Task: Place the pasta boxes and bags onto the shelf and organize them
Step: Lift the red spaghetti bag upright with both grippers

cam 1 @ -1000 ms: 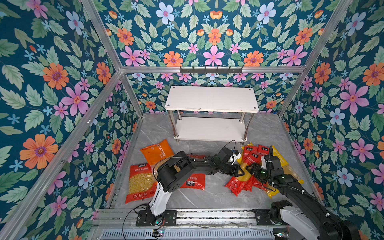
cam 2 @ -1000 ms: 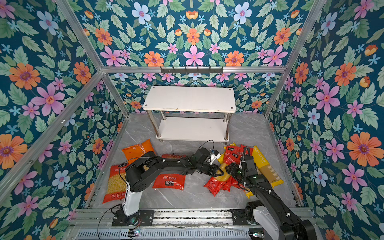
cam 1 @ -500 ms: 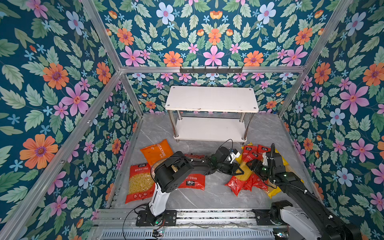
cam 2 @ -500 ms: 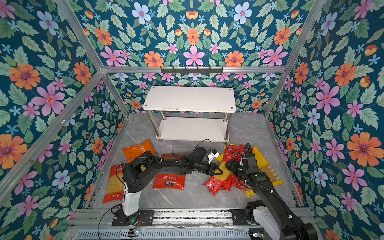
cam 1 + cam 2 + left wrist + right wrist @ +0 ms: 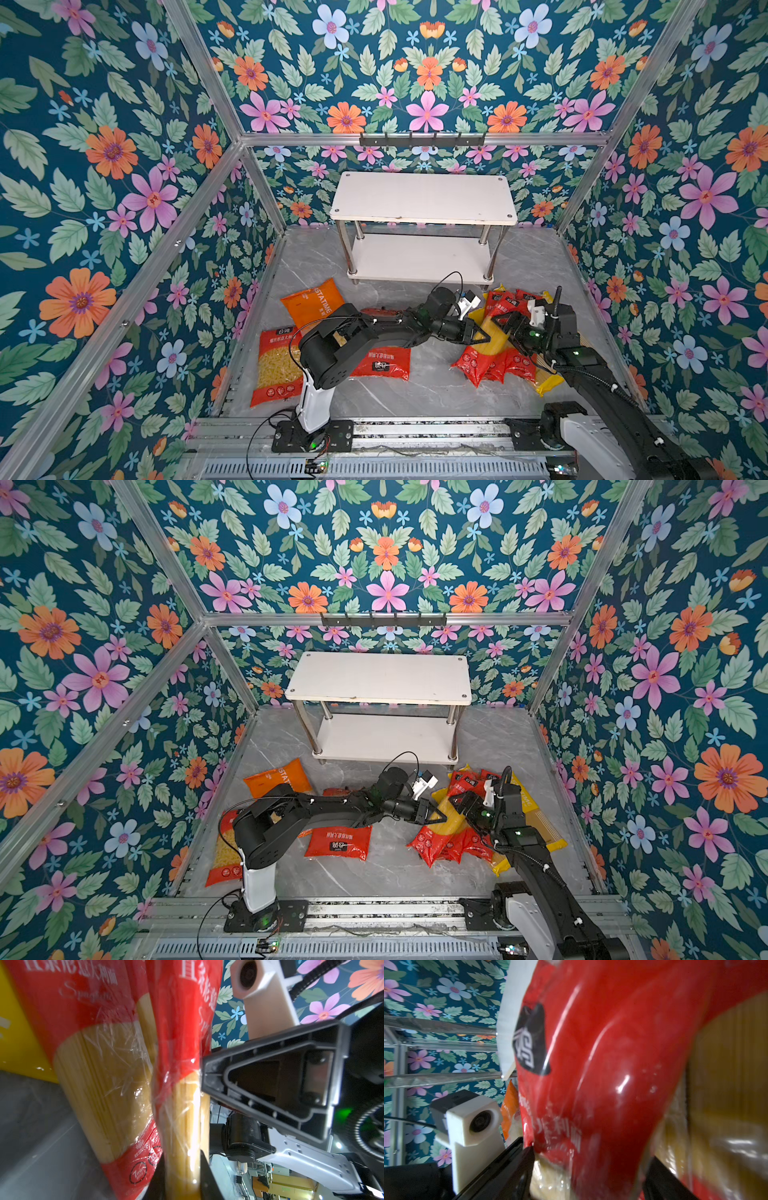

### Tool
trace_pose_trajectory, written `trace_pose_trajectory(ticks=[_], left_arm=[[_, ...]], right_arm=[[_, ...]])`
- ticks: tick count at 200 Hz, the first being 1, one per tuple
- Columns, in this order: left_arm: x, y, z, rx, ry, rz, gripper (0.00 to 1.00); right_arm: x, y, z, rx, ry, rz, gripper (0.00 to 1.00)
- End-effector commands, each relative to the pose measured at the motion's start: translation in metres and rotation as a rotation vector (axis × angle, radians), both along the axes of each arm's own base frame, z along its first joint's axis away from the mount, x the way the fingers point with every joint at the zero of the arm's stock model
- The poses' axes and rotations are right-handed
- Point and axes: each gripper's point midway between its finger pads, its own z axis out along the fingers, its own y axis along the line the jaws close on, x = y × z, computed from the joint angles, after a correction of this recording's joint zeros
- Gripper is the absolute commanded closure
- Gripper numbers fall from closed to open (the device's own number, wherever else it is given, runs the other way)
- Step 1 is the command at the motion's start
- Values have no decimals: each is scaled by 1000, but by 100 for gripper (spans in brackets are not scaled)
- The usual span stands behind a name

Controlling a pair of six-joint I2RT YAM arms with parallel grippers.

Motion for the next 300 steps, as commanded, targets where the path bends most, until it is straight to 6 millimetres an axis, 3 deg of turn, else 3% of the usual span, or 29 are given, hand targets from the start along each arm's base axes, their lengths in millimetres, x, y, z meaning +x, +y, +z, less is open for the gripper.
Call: trace_pose_trajectory(ticks=[1,24,43,86,114,156,175,207,232,247,273,300], left_arm=[[-11,-8,63,-225,-126,-97,100],[-11,-4,71,-240,-140,-100,100],[-4,0,77,-246,-143,-76,100],[2,13,111,-311,-177,-62,81],[9,38,130,-343,-231,-52,68],[23,77,140,-405,-230,4,45],[20,80,150,-437,-247,-5,36],[10,86,175,-539,-271,-40,35],[6,91,187,-584,-280,-53,45],[13,98,196,-605,-285,-30,57],[35,114,213,-628,-286,46,80],[56,133,231,-638,-311,129,91]], right_arm=[[7,12,21,83,-85,42,23],[8,19,46,120,-190,77,33],[8,22,68,137,-271,104,47],[12,30,117,173,-438,160,78],[11,38,152,200,-547,228,87],[5,51,198,227,-695,342,94],[3,62,216,241,-744,406,94],[3,84,249,282,-824,518,94],[13,94,276,325,-866,561,93],[22,98,290,353,-880,585,90],[44,105,300,409,-835,593,74],[64,106,297,451,-787,541,40]])
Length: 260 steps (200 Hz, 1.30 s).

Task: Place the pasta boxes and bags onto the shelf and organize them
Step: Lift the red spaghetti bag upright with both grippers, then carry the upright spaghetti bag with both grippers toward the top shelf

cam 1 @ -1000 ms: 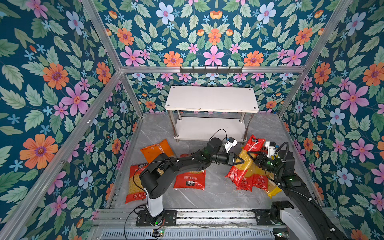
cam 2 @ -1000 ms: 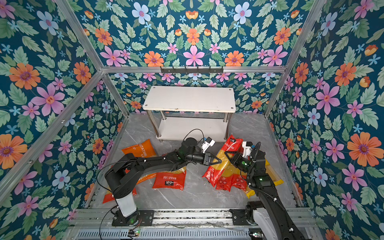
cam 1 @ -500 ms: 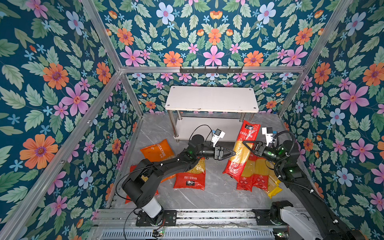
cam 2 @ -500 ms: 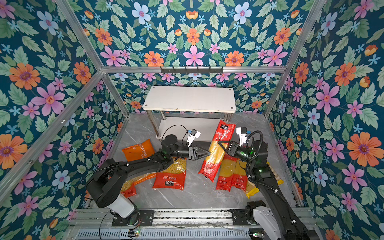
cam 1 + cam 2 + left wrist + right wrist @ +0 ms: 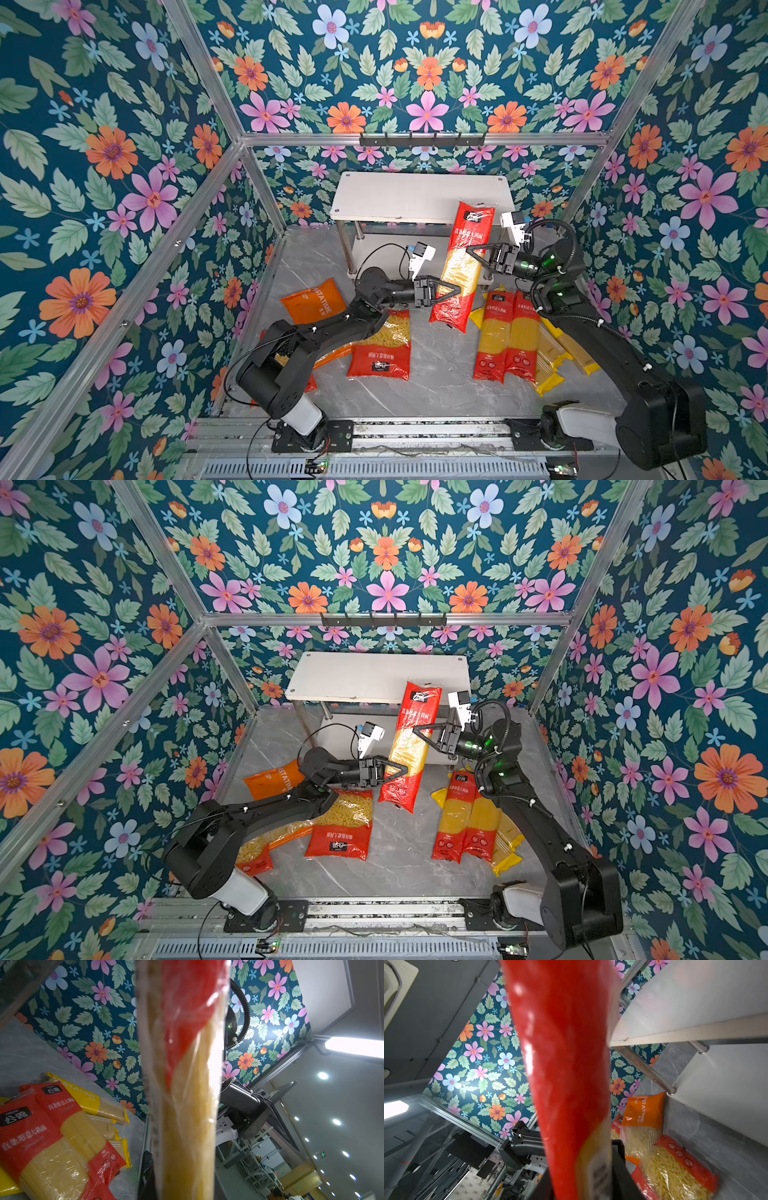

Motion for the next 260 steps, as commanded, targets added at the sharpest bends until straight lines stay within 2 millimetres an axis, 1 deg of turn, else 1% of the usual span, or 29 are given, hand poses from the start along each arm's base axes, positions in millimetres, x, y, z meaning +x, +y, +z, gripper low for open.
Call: trace_pose_trajectory(ticks=[1,11,23,32,44,51,59,61,64,69,83,106,120,135,155,172,199,210,232,248,260], left_arm=[[11,17,32,-78,-56,69,91],[19,25,39,-87,-59,110,93],[34,34,45,-87,-44,165,96],[48,40,49,-78,-20,210,96],[72,49,52,-54,30,280,96],[88,52,50,-18,77,316,96],[101,55,50,9,112,343,95],[104,56,50,14,116,349,95],[109,57,47,33,136,357,95],[115,58,47,54,150,367,95],[125,58,48,99,161,378,93],[138,62,49,134,179,394,92],[146,67,43,149,206,412,91],[150,71,41,143,222,421,90],[149,71,48,114,225,413,89],[150,74,50,109,227,416,88],[153,78,53,100,227,427,81],[154,82,56,89,226,434,76],[156,95,66,73,213,461,59],[158,113,69,74,208,504,50],[163,134,65,103,227,557,44]], right_arm=[[5,-3,22,78,-29,-15,38],[10,-4,16,72,3,-41,29],[14,-4,3,46,34,-76,24],[15,-1,-8,9,54,-100,22],[11,10,-25,-66,77,-118,21],[8,17,-35,-116,87,-129,21],[6,26,-41,-165,89,-140,21],[5,29,-45,-180,99,-139,21],[5,31,-47,-195,104,-146,21],[6,35,-49,-209,111,-154,21],[12,45,-53,-224,149,-164,24],[19,62,-48,-209,154,-147,27],[19,75,-44,-216,149,-117,29],[19,88,-43,-219,144,-90,31],[21,100,-45,-221,148,-73,38],[24,106,-42,-210,153,-76,49],[30,108,-33,-183,162,-95,69],[32,109,-29,-168,172,-100,77],[36,112,-20,-134,197,-90,85],[42,116,-13,-111,239,-83,89],[48,120,-12,-108,299,-81,91]])
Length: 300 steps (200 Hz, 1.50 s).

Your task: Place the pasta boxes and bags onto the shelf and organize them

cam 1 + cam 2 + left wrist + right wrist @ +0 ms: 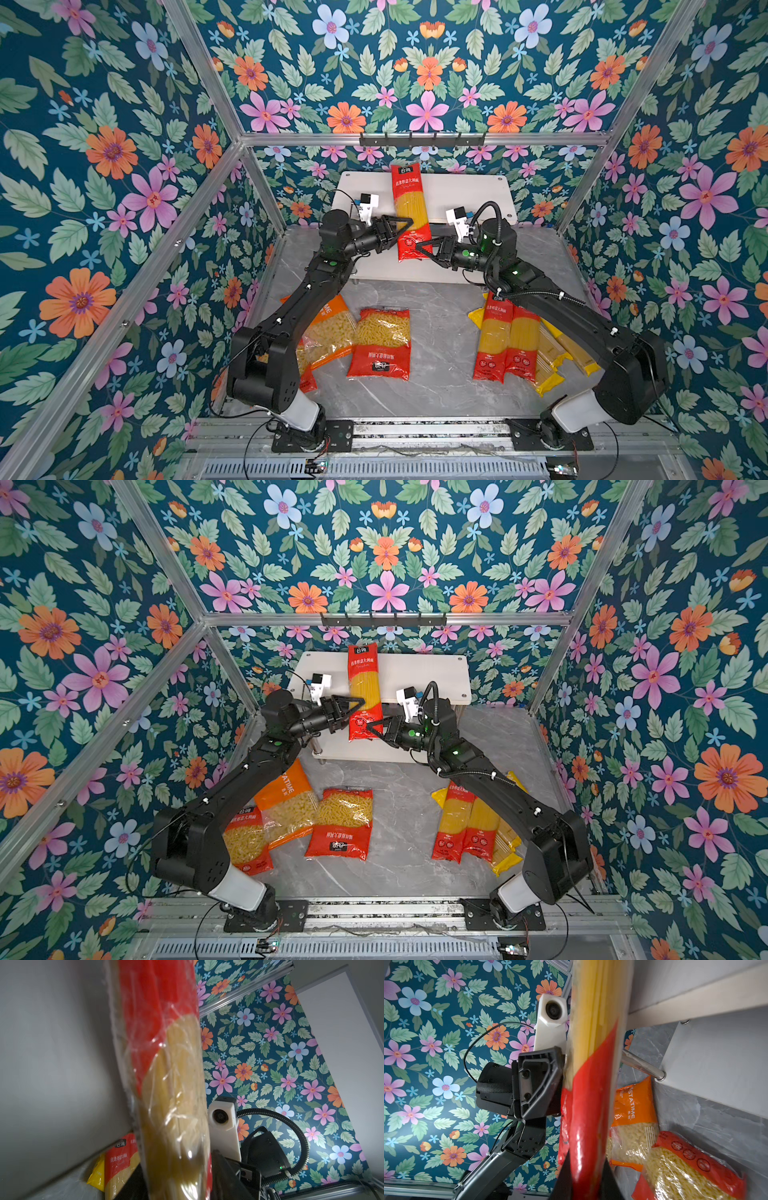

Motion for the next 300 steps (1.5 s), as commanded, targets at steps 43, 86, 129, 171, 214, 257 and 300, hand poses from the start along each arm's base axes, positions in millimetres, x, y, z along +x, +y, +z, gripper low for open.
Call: trace_pose_trajectory(ticks=[43,86,129,171,214,257,300], left_arm=[[3,128,22,154,-52,370,39],[-5,201,32,363,-82,655,39],[-14,207,45,385,-122,693,40],[-18,204,43,376,-129,676,40],[-18,202,42,363,-132,664,40],[-17,201,40,360,-131,660,40],[-21,199,46,351,-150,654,39]], right_arm=[[30,35,30,132,156,-17,98],[34,87,45,154,169,-23,100],[59,118,36,168,183,-83,100],[75,140,22,166,202,-122,100],[78,158,27,161,186,-112,100],[79,164,18,155,213,-97,100],[66,162,33,153,162,-47,47]])
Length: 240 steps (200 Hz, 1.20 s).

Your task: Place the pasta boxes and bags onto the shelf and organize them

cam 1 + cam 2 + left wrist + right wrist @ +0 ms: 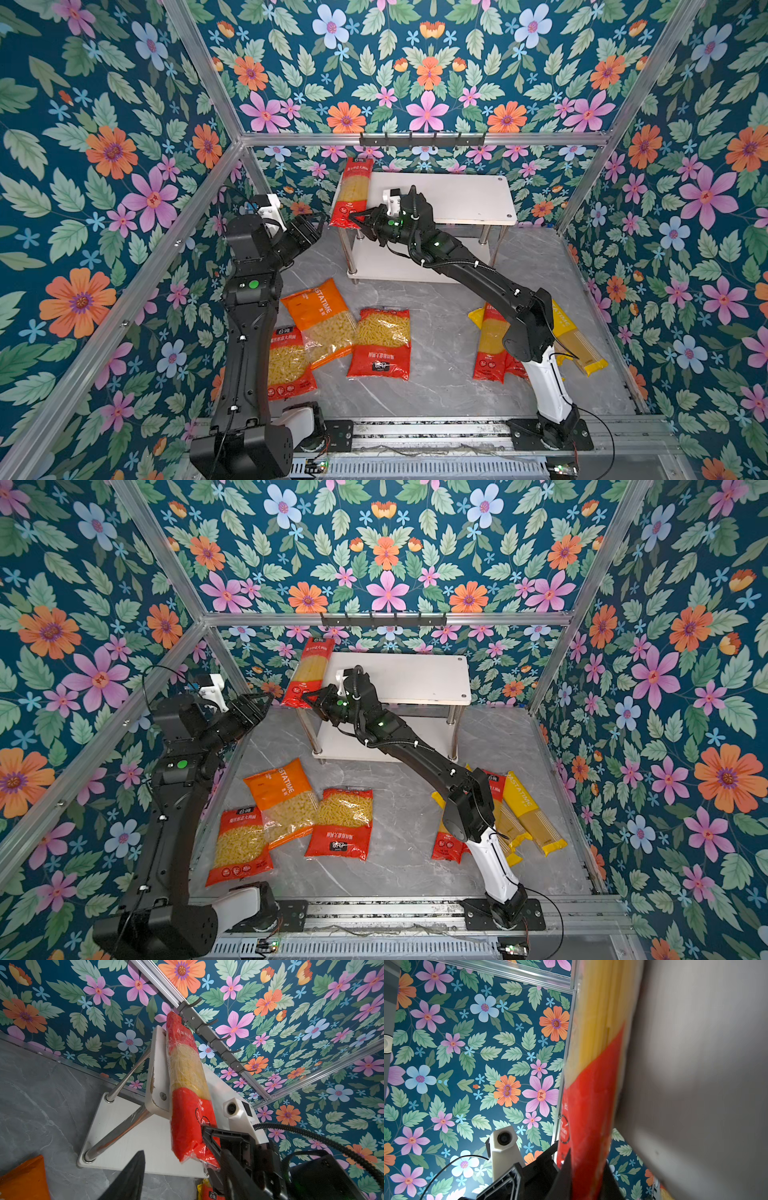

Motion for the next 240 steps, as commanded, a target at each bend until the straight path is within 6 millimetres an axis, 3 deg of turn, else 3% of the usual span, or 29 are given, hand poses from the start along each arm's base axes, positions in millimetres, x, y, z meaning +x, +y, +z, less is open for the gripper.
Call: trace_pose_trajectory(ticks=[1,31,47,59,70,77,81,97,125,152,177,203,240], left_arm=[[-4,-3,15,7,-60,-14,39],[-11,-6,26,37,-101,-15,38],[-19,-20,34,96,-150,-31,37],[-28,-42,39,150,-199,-62,36],[-38,-77,37,196,-235,-133,35],[-44,-100,32,219,-242,-188,35],[-48,-114,26,229,-239,-224,35],[-65,-170,-1,257,-230,-366,35],[-104,-253,-64,363,-204,-519,35],[-133,-309,-130,346,-131,-645,35],[-149,-345,-196,318,-40,-769,36],[-147,-365,-245,295,47,-807,36],[-148,-389,-295,240,171,-866,38]], right_arm=[[-9,-3,9,-7,-32,22,46],[-30,-25,8,-53,-57,23,35],[-47,-46,2,-92,-71,20,34],[-60,-65,-10,-130,-69,18,34],[-72,-85,-23,-167,-61,21,34],[-79,-97,-41,-208,-43,26,34],[-88,-109,-38,-214,-52,21,34],[-103,-148,-69,-316,-31,-23,34],[-134,-231,-149,-563,106,-108,36],[-168,-314,-215,-811,262,-167,36],[-183,-375,-250,-869,400,-226,36],[-187,-403,-276,-888,484,-263,35],[-189,-415,-305,-940,540,-300,32]])
